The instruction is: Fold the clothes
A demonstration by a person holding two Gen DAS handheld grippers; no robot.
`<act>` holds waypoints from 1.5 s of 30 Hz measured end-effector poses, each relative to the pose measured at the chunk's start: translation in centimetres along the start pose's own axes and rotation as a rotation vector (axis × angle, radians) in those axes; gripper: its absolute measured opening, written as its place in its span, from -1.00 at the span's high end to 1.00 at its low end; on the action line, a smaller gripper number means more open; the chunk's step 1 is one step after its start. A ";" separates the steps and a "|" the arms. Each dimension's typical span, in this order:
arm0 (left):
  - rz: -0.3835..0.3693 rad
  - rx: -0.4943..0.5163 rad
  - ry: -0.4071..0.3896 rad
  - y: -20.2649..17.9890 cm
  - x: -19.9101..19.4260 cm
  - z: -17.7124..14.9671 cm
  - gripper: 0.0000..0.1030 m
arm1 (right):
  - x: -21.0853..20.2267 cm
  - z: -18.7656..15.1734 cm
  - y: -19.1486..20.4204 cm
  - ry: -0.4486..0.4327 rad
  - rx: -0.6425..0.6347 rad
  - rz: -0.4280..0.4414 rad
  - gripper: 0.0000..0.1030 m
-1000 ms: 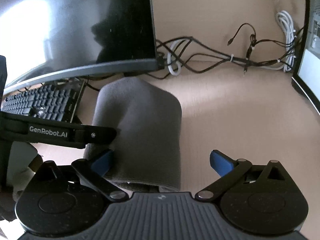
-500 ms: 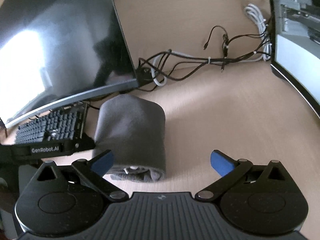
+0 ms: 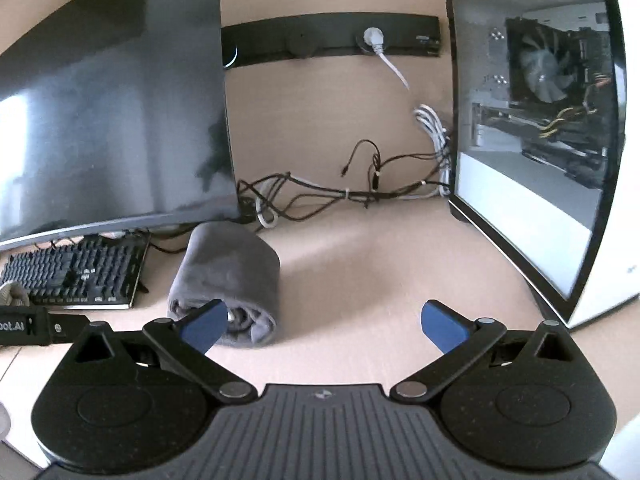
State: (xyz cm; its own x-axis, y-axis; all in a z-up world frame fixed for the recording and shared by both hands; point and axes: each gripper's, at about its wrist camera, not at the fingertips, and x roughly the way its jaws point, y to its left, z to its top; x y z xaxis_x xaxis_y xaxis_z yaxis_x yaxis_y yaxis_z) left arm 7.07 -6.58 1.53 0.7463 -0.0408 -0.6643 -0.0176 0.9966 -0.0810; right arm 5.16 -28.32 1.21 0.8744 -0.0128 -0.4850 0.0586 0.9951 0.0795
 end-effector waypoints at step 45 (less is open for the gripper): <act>0.099 0.066 0.018 -2.2 -3.5 -3.3 -1.00 | -2.4 -1.2 1.5 0.099 -0.076 0.105 -1.00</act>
State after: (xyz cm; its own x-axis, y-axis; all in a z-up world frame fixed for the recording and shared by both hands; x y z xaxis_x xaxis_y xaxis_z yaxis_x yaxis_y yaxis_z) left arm 2.31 -8.87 1.57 0.7313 0.0572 -0.6797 -0.0459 0.9983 0.0346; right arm 2.54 -26.66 1.49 0.8221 0.0980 -0.5609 -0.0705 0.9950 0.0704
